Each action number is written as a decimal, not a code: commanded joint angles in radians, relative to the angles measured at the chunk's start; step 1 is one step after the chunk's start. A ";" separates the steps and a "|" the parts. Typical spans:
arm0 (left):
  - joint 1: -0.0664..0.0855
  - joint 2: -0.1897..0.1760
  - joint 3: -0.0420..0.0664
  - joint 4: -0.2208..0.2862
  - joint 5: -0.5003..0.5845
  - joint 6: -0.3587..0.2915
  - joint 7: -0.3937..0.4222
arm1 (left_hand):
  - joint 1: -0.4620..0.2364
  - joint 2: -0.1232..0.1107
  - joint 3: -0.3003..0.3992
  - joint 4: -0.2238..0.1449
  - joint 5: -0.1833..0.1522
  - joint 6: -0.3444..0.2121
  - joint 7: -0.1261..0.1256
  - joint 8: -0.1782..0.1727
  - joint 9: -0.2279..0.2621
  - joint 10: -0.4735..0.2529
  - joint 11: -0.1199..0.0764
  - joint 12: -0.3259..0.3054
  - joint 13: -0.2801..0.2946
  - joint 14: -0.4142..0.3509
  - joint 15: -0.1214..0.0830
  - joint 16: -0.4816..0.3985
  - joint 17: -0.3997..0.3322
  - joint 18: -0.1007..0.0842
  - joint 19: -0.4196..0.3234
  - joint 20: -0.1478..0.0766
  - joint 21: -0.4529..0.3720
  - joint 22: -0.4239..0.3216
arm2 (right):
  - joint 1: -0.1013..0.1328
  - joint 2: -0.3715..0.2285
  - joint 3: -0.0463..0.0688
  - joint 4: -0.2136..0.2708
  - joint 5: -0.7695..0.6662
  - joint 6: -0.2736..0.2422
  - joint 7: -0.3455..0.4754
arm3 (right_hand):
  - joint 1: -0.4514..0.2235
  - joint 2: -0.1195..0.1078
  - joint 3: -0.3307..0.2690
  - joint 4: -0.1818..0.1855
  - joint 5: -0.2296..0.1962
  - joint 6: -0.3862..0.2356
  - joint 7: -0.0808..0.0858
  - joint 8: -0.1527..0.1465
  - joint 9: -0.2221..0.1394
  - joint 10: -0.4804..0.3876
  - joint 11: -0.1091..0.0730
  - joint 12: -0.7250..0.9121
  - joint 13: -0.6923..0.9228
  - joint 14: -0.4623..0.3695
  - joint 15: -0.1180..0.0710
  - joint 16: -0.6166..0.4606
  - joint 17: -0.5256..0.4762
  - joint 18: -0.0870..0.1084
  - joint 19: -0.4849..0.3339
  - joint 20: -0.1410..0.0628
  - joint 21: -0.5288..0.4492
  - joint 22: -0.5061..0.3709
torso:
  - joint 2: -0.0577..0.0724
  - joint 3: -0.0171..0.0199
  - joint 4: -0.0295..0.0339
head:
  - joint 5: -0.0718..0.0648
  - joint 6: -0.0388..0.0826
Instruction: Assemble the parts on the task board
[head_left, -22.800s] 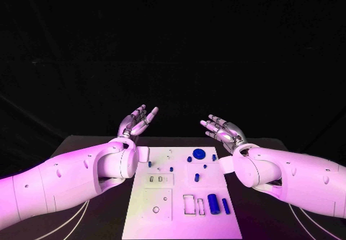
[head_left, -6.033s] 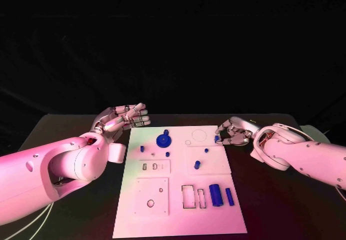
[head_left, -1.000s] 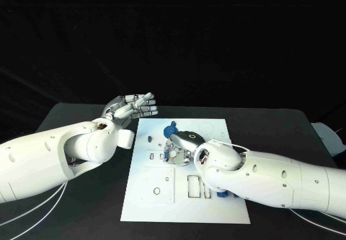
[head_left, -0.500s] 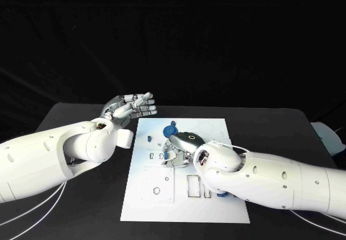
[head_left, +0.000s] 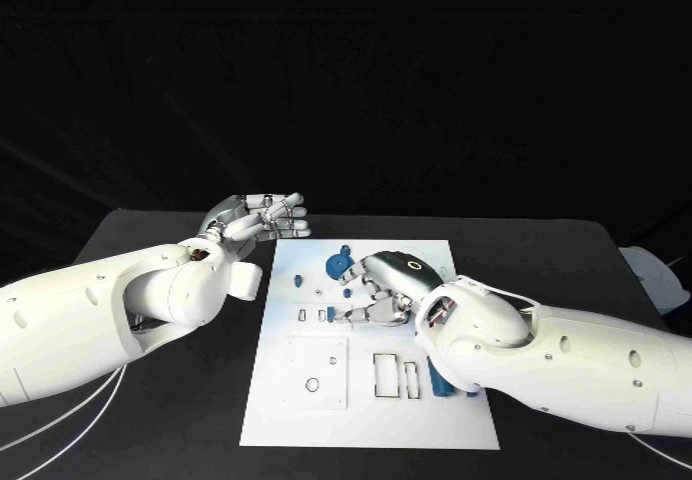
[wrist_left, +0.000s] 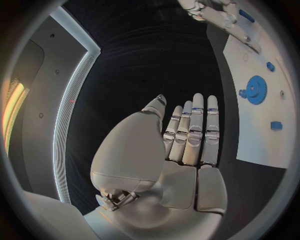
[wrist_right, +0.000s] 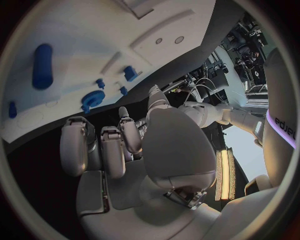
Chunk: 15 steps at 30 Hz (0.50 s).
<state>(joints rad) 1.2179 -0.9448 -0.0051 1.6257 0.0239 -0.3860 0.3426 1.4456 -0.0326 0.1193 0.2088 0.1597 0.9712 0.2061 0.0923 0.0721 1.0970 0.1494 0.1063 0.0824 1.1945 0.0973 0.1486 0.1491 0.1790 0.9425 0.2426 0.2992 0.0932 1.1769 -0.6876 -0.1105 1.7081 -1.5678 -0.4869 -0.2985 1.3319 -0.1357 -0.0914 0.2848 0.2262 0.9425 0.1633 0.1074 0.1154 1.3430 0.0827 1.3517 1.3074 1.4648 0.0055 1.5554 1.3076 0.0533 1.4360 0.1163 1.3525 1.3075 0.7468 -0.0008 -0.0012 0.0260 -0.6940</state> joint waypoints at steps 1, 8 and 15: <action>0.001 0.003 0.000 -0.011 -0.183 0.076 -0.120 | 0.005 -0.010 0.002 -0.005 0.001 0.045 -0.020 0.018 0.006 0.075 -0.030 0.027 0.011 0.106 -0.036 0.063 0.037 0.010 0.078 -0.035 0.049 0.020 | 0.023 -0.046 0.004 0.016 0.176 -0.131 0.151 | 0.026 0.025 0.020 -0.011 0.024 0.020 -0.006 0.013 0.003 0.009 -0.006 0.006 0.016 0.092 -0.001 -0.008 0.210 0.007 -0.007 -0.004 -0.010 0.085 | -0.007 0.0008 -0.0011 | 0.002 0.000; 0.001 0.018 0.000 -0.046 -0.491 0.214 -0.387 | -0.072 -0.020 -0.034 0.067 0.004 0.144 -0.092 0.049 0.029 0.259 -0.117 0.132 0.089 0.303 -0.123 0.463 0.349 0.003 0.270 -0.145 0.224 0.107 | 0.095 -0.179 0.006 0.020 0.543 -0.086 0.292 | 0.046 0.064 0.033 -0.032 0.065 0.063 -0.021 0.044 0.013 0.000 -0.020 -0.004 0.003 0.087 -0.013 -0.019 0.190 0.013 -0.022 -0.014 -0.039 0.066 | -0.020 0.0013 -0.0010 | 0.007 -0.004; 0.001 0.054 0.000 -0.065 -0.769 0.288 -0.630 | -0.199 0.010 -0.090 0.078 0.001 0.182 -0.128 0.080 0.089 0.275 -0.146 0.373 0.321 0.299 -0.154 1.084 0.976 0.002 0.292 -0.194 0.416 0.227 | 0.123 -0.264 0.006 0.015 0.654 -0.068 0.307 | 0.037 0.071 0.026 -0.034 0.078 0.084 -0.030 0.064 0.024 0.002 -0.028 -0.005 0.002 0.087 -0.020 -0.020 0.188 0.013 -0.020 -0.021 -0.040 0.067 | -0.027 0.0044 -0.0015 | 0.014 -0.010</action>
<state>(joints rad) 1.2182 -0.8973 -0.0052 1.5630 -0.5219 -0.1930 -0.0951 1.2563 -0.0239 0.0354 0.2864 0.1597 1.1480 0.0829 0.1670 0.1532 1.3764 0.0099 0.4513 0.3769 1.4642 -0.0502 1.2033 1.0936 0.1790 1.2343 0.0539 0.6964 0.3074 1.2985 -0.9479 -0.1044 1.7228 -1.0360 -0.5638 -0.0442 1.3674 -0.0724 -0.0644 0.2539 0.2984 1.0194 0.1347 0.1661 0.1384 1.3445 0.0633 1.3501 1.3073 1.4647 -0.0095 1.5400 1.3075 0.0533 1.4159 0.1037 1.3182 1.3074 0.7241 0.0021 -0.0025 0.0365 -0.7017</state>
